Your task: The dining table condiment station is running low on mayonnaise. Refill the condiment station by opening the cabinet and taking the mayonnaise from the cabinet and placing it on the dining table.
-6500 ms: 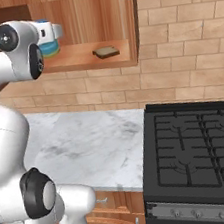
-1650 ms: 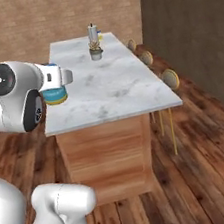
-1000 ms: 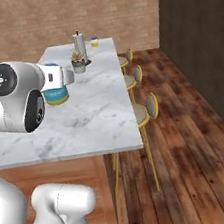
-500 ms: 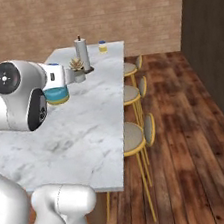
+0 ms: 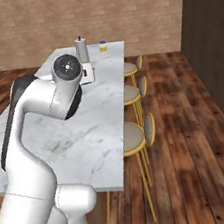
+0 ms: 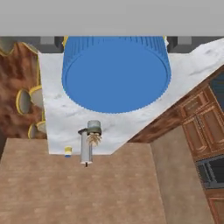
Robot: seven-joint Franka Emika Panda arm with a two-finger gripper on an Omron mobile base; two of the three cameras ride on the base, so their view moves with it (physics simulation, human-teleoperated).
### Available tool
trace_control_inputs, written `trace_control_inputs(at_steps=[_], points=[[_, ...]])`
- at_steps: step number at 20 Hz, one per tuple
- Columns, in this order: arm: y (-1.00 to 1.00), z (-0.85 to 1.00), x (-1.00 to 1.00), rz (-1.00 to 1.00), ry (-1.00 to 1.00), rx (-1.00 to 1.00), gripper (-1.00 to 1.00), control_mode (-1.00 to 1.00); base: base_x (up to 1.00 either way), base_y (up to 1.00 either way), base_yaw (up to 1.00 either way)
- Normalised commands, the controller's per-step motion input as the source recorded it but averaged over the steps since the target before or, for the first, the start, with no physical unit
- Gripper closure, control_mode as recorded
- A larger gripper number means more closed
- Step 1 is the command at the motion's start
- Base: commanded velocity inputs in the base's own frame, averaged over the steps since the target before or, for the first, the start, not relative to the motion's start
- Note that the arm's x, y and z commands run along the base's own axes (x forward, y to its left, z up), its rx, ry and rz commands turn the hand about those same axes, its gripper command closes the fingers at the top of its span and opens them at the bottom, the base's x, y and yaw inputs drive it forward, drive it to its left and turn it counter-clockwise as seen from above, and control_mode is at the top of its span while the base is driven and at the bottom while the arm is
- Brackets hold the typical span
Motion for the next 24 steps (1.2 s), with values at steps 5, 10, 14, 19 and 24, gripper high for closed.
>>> trace_control_inputs(at_steps=[5, 10, 14, 19, 24], points=[[-0.22, -0.58, 0.61, 0.46, 0.25, 0.0, 1.0, -1.0, 0.0, 0.0, 0.0], [0.0, -0.53, 0.25, 0.33, 0.07, 0.0, 1.0, -1.0, 0.0, 0.0, 0.0], [0.19, -0.72, 0.14, 0.21, 0.0, 0.0, 1.0, -1.0, 0.0, 0.0, 0.0], [0.28, -0.66, 0.49, 0.13, -0.01, 0.0, 1.0, -1.0, 0.0, 0.0, 0.0], [0.05, -0.45, 0.66, 0.12, 0.01, 0.0, 1.0, -1.0, 0.0, 0.0, 0.0]])
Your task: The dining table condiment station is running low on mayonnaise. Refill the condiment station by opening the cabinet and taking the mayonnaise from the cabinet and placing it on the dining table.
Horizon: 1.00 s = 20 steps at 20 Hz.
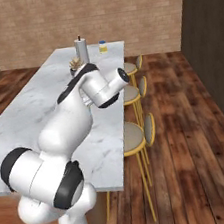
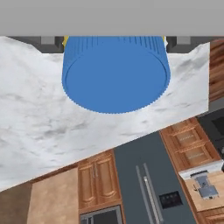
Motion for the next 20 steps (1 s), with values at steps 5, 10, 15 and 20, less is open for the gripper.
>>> trace_control_inputs(at_steps=[5, 10, 15, 20], points=[[0.02, -0.53, 0.45, 0.15, 0.03, 0.0, 1.0, -1.0, 0.0, 0.0, 0.0], [0.03, -0.62, 0.16, 0.17, 0.0, -0.01, 1.0, -1.0, 0.0, 0.0, 0.0], [0.06, -0.53, 0.09, 0.13, -0.07, -0.01, 1.0, -1.0, 0.0, 0.0, 0.0], [0.0, -0.46, 0.07, 0.04, -0.14, 0.0, 1.0, -1.0, 0.0, 0.0, 0.0]])
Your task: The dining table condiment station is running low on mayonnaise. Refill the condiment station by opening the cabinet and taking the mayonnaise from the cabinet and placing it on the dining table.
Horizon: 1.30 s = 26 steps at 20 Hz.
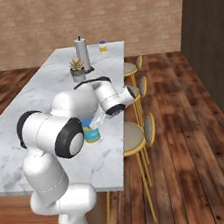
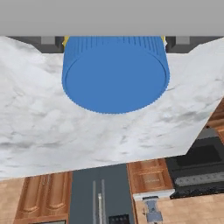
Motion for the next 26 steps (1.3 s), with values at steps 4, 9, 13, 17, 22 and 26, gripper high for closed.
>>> trace_control_inputs(at_steps=[4, 9, 13, 17, 22, 26], points=[[0.0, -0.39, 0.14, 0.0, -0.15, 0.02, 1.0, -1.0, 0.0, 0.0, 0.0], [0.0, -0.34, 0.4, 0.0, -0.07, 0.01, 1.0, -1.0, 0.0, 0.0, 0.0], [0.0, -0.3, 0.44, 0.0, -0.02, 0.0, -1.0, -1.0, 0.0, 0.0, 0.0], [0.0, -0.09, 0.22, 0.0, 0.0, 0.0, -1.0, -1.0, 0.0, 0.0, 0.0], [-0.01, 0.0, 0.0, 0.0, 0.0, 0.01, -1.0, -1.0, 0.0, 0.0, 0.0], [-0.02, 0.31, -0.35, 0.0, -0.14, 0.05, -1.0, -1.0, 0.0, 0.0, 0.0]])
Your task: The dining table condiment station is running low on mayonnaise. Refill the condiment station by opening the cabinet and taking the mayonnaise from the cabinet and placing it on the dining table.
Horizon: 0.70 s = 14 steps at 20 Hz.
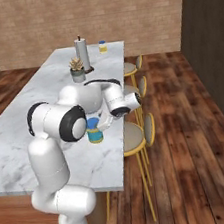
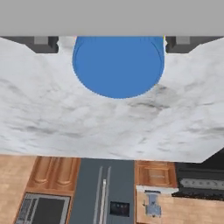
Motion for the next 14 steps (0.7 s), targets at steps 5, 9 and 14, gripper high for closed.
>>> trace_control_inputs(at_steps=[5, 9, 14], points=[[0.0, 0.82, -0.63, 0.0, -0.26, 0.01, -1.0, -1.0, 0.0, 0.0, 0.0], [0.0, 0.98, -0.98, 0.0, -0.36, 0.0, -1.0, -1.0, 0.0, 0.0, 0.0], [0.0, 1.0, -1.0, 0.03, -0.39, 0.0, -1.0, -1.0, 0.0, 0.0, 0.0]])
